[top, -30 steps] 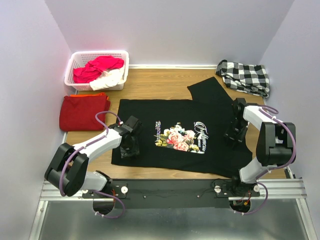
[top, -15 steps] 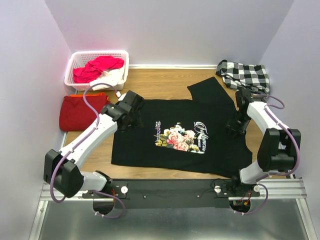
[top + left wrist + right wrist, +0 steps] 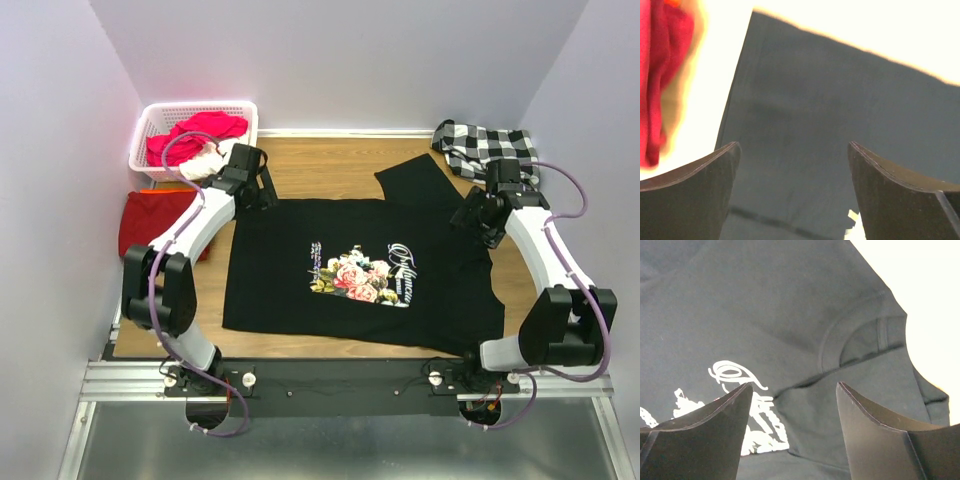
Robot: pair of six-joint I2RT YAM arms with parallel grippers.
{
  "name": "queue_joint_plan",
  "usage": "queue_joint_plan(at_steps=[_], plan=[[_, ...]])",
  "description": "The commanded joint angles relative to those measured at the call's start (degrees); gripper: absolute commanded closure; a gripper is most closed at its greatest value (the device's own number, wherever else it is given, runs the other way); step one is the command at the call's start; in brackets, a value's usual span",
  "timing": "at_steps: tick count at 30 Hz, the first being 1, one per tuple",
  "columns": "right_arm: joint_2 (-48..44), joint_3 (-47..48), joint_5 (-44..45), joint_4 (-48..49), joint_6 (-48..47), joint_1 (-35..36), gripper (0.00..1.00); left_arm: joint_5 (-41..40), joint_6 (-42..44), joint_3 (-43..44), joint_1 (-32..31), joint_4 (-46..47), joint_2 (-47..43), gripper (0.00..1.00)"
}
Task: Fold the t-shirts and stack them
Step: Grap the side of the flattened tshirt furthest away from the robot with both arms
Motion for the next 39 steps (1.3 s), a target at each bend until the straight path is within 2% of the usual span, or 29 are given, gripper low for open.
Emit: queue_joint_plan(at_steps=[1, 5, 8, 12, 20, 31, 34, 39], plan=[[2.6, -0.2, 1.0, 3.5, 1.4, 0.3, 0.25, -0.3, 3.4, 5.0, 1.8, 6.9, 7.8, 0.08], [3.0, -1.6, 1.0, 4.6, 2.6, 0.3, 0.28, -1.4, 4.6, 10.1, 3.1, 6.4, 15.9, 0.24], [2.9, -2.1, 1.3, 5.0, 3.0, 0.3, 0.28, -2.4, 5.7, 14.7, 4.4, 5.3, 21.3, 0.28], [2.2, -2.9, 1.9, 5.1, 3.4, 0.3, 0.28, -2.7, 6.9, 17.6, 6.0, 5.3, 24.8, 0.28], [2.1, -4.2, 1.5, 5.0, 4.4, 0.3, 0.28, -2.8, 7.8, 16.0, 9.4, 7.7, 26.5, 0.29], [3.5, -3.3, 0.3, 5.0, 4.6, 0.3, 0.3, 0.4, 9.0, 18.6, 10.7, 8.9, 31.3, 0.32], [3.5, -3.5, 0.2, 4.9, 4.6, 0.3, 0.31, 1.6, 9.2, 18.5, 10.8, 9.6, 31.7, 0.34], [3.4, -4.0, 0.2, 4.8, 4.6, 0.3, 0.32, 2.6, 9.3, 18.7, 10.8, 9.8, 32.5, 0.43]])
